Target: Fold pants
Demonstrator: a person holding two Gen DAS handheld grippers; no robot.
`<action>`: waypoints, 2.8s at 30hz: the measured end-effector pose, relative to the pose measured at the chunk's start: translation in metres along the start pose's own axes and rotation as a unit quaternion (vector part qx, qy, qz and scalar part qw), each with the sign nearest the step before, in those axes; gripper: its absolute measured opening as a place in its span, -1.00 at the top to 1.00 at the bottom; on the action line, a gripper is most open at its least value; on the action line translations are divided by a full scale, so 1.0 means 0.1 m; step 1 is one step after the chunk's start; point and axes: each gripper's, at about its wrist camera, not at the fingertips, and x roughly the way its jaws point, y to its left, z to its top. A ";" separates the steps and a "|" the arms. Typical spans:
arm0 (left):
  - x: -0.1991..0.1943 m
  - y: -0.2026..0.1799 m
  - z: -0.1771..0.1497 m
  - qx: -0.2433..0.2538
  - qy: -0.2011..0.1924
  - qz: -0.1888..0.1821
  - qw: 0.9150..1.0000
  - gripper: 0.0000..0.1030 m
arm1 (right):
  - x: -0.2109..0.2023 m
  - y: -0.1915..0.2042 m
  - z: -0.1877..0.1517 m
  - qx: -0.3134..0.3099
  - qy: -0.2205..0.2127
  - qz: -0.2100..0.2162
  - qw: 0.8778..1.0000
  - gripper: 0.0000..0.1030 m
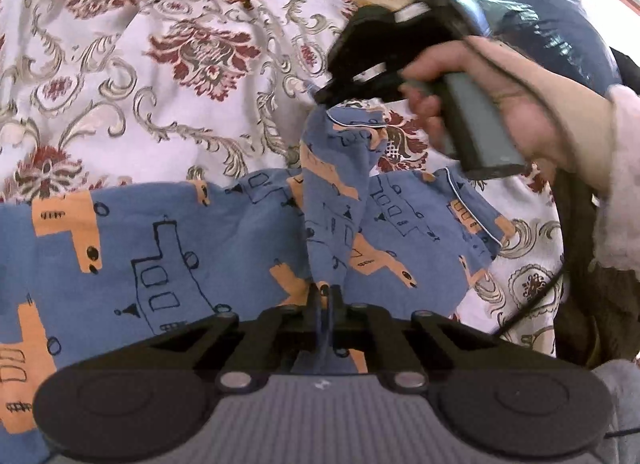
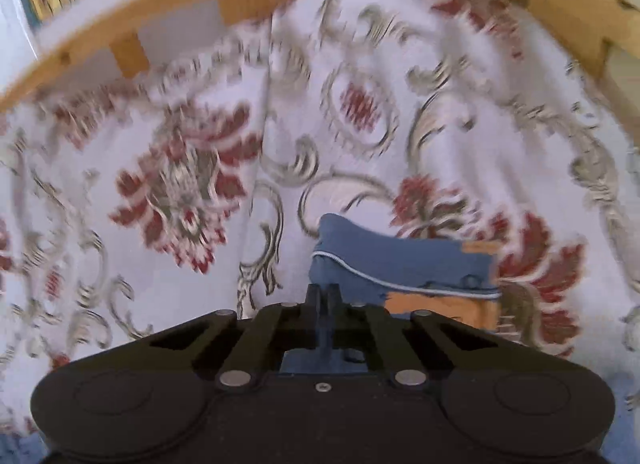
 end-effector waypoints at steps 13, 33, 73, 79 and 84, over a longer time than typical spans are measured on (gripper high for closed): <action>-0.19 -0.35 -0.02 0.139 -0.018 0.055 0.989 0.95 | -1.50 -1.31 -0.95 0.150 -0.150 0.065 0.975 0.97; 0.00 -0.72 -0.41 0.306 0.040 0.115 0.944 0.95 | -1.29 -1.87 -1.86 0.232 -0.052 0.026 0.971 0.82; -0.49 -0.58 -0.46 0.307 0.123 0.072 0.941 0.02 | -1.36 -1.67 -1.87 0.156 -0.042 -0.065 0.985 0.11; -1.01 0.06 -0.29 0.250 0.154 0.166 0.941 -0.02 | -1.55 -1.17 -1.98 0.085 -0.070 0.002 0.994 -0.26; -1.41 0.88 -0.06 0.102 0.139 0.343 0.924 -0.01 | -1.44 -0.60 -2.00 -0.043 -0.063 0.061 0.995 -0.37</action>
